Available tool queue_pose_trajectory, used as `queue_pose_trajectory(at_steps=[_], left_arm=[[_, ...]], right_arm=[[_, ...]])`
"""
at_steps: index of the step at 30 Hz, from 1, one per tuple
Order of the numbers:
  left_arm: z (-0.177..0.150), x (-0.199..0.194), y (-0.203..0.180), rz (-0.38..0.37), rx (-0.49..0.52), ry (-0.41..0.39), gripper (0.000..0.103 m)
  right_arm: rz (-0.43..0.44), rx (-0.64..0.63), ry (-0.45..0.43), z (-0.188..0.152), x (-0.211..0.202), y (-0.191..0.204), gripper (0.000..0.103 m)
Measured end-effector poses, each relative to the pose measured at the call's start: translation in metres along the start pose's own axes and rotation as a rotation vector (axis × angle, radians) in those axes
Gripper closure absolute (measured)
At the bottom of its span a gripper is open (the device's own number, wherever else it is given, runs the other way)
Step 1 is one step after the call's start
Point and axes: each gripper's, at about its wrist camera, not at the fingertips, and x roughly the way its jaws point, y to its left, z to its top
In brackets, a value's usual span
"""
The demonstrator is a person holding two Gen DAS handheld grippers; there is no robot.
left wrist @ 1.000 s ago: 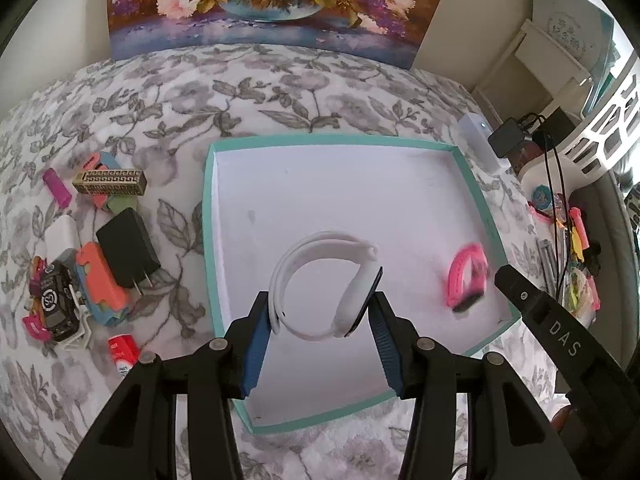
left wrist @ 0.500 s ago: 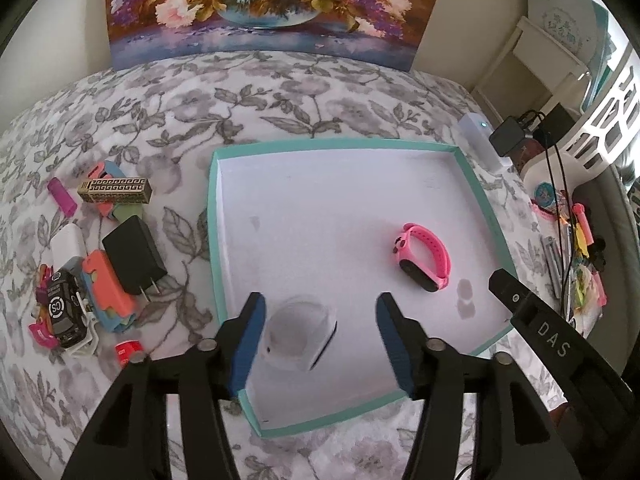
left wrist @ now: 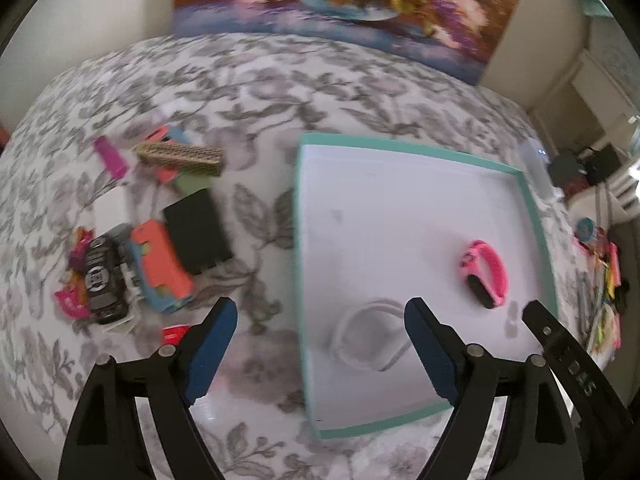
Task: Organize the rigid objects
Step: 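Move both tools back over the pile of items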
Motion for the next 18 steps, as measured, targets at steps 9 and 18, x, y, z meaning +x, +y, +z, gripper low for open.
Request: queue_pose_trajectory(at_steps=[9, 18], left_arm=[[-0.004, -0.007, 0.035, 0.101, -0.104, -0.009, 0.012], [-0.007, -0.019, 0.069, 0.157, -0.226, -0.034, 0.012]], right_arm=[[0.015, -0.065, -0.002, -0.005, -0.006, 0.016, 0.011], [0.015, -0.190, -0.021, -0.012, -0.015, 0.045, 0.000]])
